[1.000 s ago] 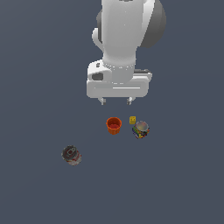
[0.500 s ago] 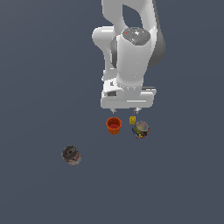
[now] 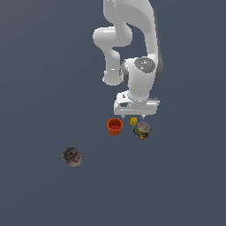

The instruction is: Pick up a designated object from a clutter of objects.

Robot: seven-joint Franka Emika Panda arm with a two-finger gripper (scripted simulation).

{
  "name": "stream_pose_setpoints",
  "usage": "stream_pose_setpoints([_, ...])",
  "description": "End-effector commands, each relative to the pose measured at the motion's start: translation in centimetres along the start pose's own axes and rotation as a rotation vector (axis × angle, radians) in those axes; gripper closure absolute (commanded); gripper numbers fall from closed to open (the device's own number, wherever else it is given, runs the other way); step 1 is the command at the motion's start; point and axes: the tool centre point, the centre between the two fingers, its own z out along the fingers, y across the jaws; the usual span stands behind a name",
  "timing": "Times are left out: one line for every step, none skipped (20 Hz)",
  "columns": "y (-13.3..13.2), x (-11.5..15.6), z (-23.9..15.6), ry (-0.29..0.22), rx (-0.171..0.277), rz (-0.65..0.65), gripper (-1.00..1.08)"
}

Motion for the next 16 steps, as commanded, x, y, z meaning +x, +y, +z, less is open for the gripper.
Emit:
stream_pose_setpoints([-0.8,-1.2,1.8,-0.002,0.001,0.007,-0.92])
stream_pose_setpoints([-1.1,-1.7,2.3,-0.003,0.001,0.009,-0.92])
stream_pose_setpoints([-1.3,-2.1,2.9,-0.003,0.001,0.011,-0.92])
stream_pose_setpoints([-1.5,-2.5,3.3,-0.004,0.001,0.013,-0.92])
stream_pose_setpoints([-1.7,-2.8,3.8,-0.005,0.001,0.014,-0.92])
stream_pose_setpoints([-1.9,-3.2,4.2,-0.006,0.000,0.016,-0.92])
stream_pose_setpoints([-2.0,-3.5,4.5,-0.006,0.000,0.017,-0.92])
stream_pose_setpoints([-2.1,-3.7,4.8,-0.007,0.000,0.019,-0.92])
stream_pose_setpoints([-2.2,-4.0,5.1,-0.007,0.000,0.020,-0.92])
stream_pose_setpoints([-2.3,-4.2,5.3,-0.007,0.000,0.020,-0.92])
stream_pose_setpoints([-2.4,-4.3,5.4,-0.008,0.000,0.021,-0.92])
stream_pose_setpoints([-2.4,-4.5,5.6,-0.008,0.000,0.022,-0.92])
stream_pose_setpoints([-2.5,-4.6,5.7,-0.008,0.000,0.022,-0.92])
stream_pose_setpoints([-2.5,-4.6,5.7,-0.008,0.000,0.022,-0.92])
stream_pose_setpoints([-2.5,-4.6,5.8,-0.008,0.000,0.022,-0.92])
stream_pose_setpoints([-2.4,-4.6,5.7,-0.009,-0.001,0.021,-0.92])
